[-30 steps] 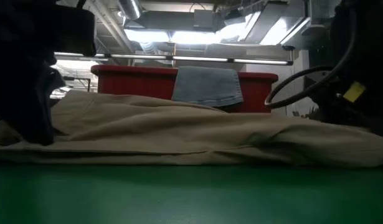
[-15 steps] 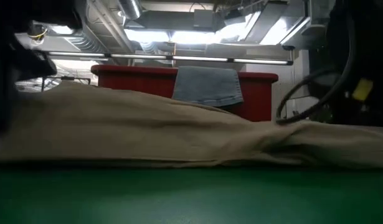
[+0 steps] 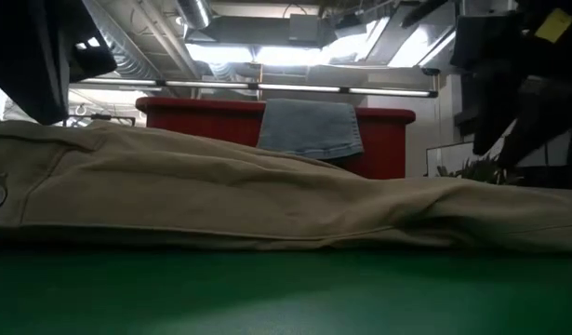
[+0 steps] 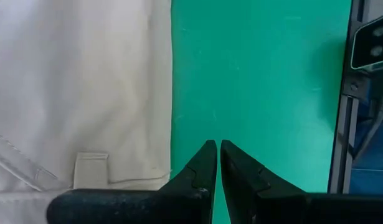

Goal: Fold Laundry from Bin
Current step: Fold the brown shorts

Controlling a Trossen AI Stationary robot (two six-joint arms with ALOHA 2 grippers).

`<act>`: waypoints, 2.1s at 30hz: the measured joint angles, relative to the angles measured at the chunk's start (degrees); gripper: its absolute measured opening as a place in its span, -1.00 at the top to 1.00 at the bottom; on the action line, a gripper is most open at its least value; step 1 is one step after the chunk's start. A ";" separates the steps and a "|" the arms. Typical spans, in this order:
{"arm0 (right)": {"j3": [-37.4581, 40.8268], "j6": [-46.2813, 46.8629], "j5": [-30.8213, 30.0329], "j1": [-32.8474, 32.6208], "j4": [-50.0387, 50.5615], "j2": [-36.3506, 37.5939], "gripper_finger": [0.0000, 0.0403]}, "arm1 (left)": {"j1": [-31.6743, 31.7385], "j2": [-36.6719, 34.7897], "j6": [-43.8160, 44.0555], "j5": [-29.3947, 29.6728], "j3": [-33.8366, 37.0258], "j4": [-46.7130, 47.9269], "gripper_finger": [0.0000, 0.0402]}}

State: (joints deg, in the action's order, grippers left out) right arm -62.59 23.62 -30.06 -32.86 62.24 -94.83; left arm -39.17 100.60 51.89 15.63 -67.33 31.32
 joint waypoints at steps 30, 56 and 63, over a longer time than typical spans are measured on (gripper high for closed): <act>18.62 6.06 3.24 -0.55 -22.76 0.44 0.25 | -0.38 0.74 4.69 7.94 4.24 2.19 0.91; 3.66 -6.93 24.08 -0.55 -18.39 -0.02 0.25 | -1.17 -1.21 1.74 1.30 -4.57 10.47 0.91; -6.38 -18.44 5.36 0.43 -13.01 0.13 0.25 | -3.38 -1.20 7.49 -0.21 -4.96 10.70 0.91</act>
State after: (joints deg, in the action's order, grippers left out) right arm -68.97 5.18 -24.71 -32.43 49.23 -94.70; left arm -42.54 99.39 59.38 15.42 -72.29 42.02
